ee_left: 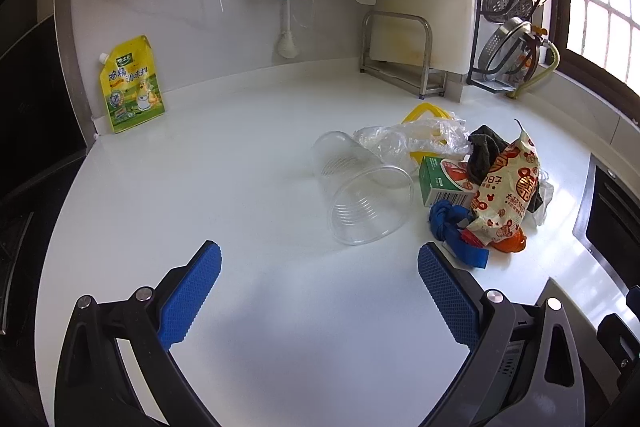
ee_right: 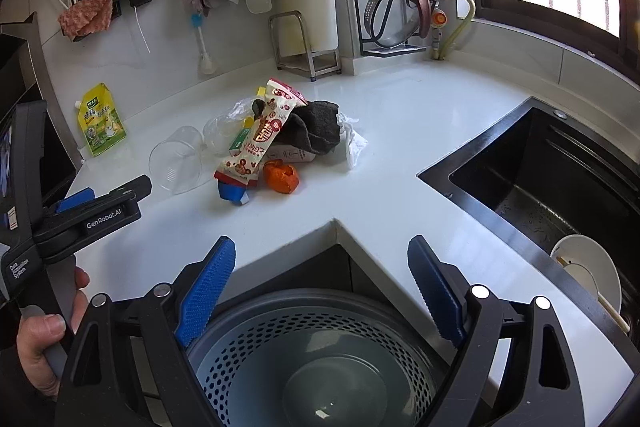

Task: Collect trash
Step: 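Grasp the clear plastic cup with the left tool while the right tool grasps the red-patterned wrapper, then carry the cup and wrapper over the grey trash basket with both tools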

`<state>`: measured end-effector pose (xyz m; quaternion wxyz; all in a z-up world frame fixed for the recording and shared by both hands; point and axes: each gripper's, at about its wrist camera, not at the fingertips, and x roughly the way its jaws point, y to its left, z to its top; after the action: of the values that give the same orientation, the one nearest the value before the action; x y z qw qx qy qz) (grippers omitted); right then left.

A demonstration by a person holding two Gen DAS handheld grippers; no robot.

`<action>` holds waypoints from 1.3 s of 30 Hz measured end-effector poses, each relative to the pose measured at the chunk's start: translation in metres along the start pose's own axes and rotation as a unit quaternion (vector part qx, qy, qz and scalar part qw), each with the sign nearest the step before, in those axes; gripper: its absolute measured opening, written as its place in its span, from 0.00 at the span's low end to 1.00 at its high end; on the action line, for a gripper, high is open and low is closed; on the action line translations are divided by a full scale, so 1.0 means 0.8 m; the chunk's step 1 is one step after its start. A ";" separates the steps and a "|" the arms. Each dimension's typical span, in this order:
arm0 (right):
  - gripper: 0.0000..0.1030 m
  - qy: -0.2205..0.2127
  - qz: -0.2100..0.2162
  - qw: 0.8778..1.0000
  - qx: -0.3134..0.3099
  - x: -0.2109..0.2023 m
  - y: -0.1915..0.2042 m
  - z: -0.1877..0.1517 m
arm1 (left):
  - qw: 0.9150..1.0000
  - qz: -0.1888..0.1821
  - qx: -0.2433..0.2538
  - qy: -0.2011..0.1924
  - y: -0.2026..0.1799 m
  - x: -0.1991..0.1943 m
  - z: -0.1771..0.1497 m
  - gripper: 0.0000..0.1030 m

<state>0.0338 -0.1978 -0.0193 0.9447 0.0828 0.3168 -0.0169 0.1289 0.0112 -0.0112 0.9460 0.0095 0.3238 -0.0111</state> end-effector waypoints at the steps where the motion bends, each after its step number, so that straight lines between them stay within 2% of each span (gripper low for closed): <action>1: 0.82 -0.001 0.001 1.000 0.001 0.003 0.000 0.002 | 1.000 0.002 0.000 0.002 -0.002 0.007 0.003 0.94; 4: 0.82 0.002 0.006 1.000 0.006 0.018 -0.001 0.010 | 1.000 0.023 -0.005 0.011 -0.003 0.027 0.011 0.94; 8: 0.82 0.009 0.011 1.000 0.015 0.041 -0.002 0.017 | 0.999 0.024 -0.028 0.024 0.004 0.047 0.025 0.94; 13: 0.82 0.012 0.026 0.999 0.032 0.065 0.003 0.032 | 0.998 0.047 -0.018 0.038 0.004 0.073 0.040 0.94; 20: 0.82 0.004 0.029 0.999 0.031 0.089 0.026 0.054 | 0.998 0.055 -0.016 0.030 0.005 0.083 0.051 0.92; 25: 0.82 0.001 0.022 0.999 0.046 0.107 0.031 0.066 | 0.998 0.056 -0.008 0.042 0.003 0.094 0.054 0.74; 29: 0.82 0.006 0.018 0.999 0.045 0.121 0.040 0.072 | 0.998 0.047 -0.011 0.049 0.005 0.098 0.054 0.66; 32: 0.81 0.007 0.016 0.999 0.046 0.127 0.046 0.073 | 0.997 0.040 -0.013 0.058 0.005 0.102 0.053 0.55; 35: 0.80 0.008 0.010 0.999 0.045 0.134 0.053 0.075 | 0.997 0.037 -0.017 0.062 0.006 0.105 0.053 0.40; 37: 0.64 0.024 0.015 0.999 0.042 0.143 0.058 0.075 | 0.997 0.033 -0.018 0.068 0.006 0.108 0.052 0.28; 39: 0.52 0.030 0.024 0.998 0.046 0.148 0.060 0.074 | 0.997 0.029 -0.019 0.072 0.006 0.110 0.052 0.21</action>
<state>0.1675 -0.1579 -0.0369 0.9301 0.1346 0.3416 -0.0065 0.2241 0.0136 -0.0326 0.9200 0.0021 0.3911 0.0230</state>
